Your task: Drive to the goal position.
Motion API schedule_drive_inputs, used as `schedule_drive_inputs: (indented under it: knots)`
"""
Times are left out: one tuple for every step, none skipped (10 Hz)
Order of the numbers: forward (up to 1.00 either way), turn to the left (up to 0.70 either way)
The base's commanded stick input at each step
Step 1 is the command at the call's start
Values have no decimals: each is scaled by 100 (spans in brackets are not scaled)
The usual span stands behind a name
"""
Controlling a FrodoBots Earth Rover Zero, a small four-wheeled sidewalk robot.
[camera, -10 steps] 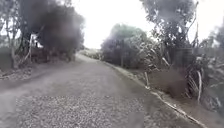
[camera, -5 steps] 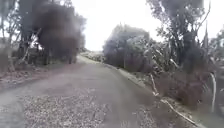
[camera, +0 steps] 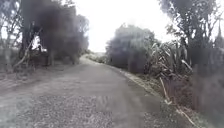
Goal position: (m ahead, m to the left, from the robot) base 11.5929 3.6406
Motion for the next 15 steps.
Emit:
schedule_drive_inputs:
  knots:
    - [70,0]
    - [70,0]
    - [70,0]
    - [70,0]
    - [70,0]
    - [70,0]
    - [70,0]
    - [70,0]
    - [70,0]
    - [70,0]
    - [70,0]
    - [70,0]
    - [70,0]
    - [70,0]
    - [70,0]
